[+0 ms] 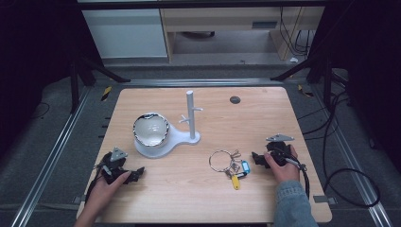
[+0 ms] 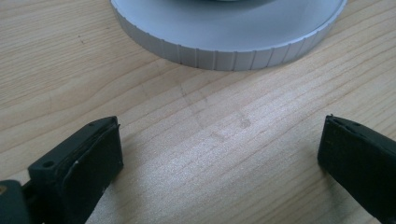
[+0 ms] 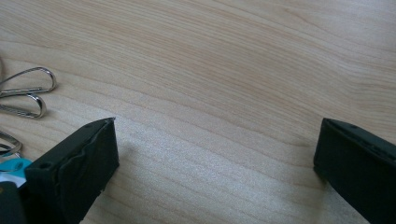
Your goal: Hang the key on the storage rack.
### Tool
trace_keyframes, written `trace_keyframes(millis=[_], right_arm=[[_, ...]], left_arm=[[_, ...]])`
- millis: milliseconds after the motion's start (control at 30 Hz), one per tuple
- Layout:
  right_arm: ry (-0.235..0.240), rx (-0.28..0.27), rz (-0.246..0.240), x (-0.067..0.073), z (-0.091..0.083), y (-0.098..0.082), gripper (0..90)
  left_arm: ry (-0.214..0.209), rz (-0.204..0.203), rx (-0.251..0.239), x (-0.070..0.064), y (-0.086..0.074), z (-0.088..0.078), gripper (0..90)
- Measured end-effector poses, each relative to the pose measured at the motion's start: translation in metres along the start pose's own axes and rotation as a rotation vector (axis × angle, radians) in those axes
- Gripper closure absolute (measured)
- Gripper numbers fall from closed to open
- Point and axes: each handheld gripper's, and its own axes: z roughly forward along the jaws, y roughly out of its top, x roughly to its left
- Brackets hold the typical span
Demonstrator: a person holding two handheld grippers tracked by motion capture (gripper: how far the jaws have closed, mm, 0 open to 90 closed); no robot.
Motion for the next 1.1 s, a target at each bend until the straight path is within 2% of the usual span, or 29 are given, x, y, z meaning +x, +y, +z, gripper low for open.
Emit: trace_keyframes(millis=[167, 300, 400, 633, 833, 1000, 1100], right_arm=[[0.002, 0.000, -0.001, 0.000, 0.000, 0.000, 0.2], [0.004, 0.015, -0.011, -0.002, -0.004, 0.002, 8.1], [0.028, 0.040, -0.034, -0.002, -0.009, 0.005, 10.2], [0.091, 0.117, -0.150, 0.001, -0.030, 0.022, 18.9], [0.150, 0.179, -0.247, 0.008, -0.041, 0.035, 36.4], [0.198, 0.217, -0.322, 0.019, -0.041, 0.040, 52.3], [0.243, 0.237, -0.366, 0.029, -0.038, 0.045, 60.8]], left_arm=[[0.000, 0.001, 0.000, 0.000, 0.000, 0.000, 0.0], [0.000, 0.000, 0.000, 0.000, 0.000, 0.000, 0.0], [0.001, 0.000, 0.000, 0.000, 0.000, 0.000, 0.0], [0.003, -0.001, 0.000, 0.000, 0.000, 0.000, 0.0], [0.003, -0.003, 0.000, 0.000, 0.000, 0.000, 0.0], [0.003, -0.003, 0.000, 0.000, 0.000, 0.000, 0.0], [0.003, -0.003, 0.000, 0.000, 0.000, 0.000, 0.0]])
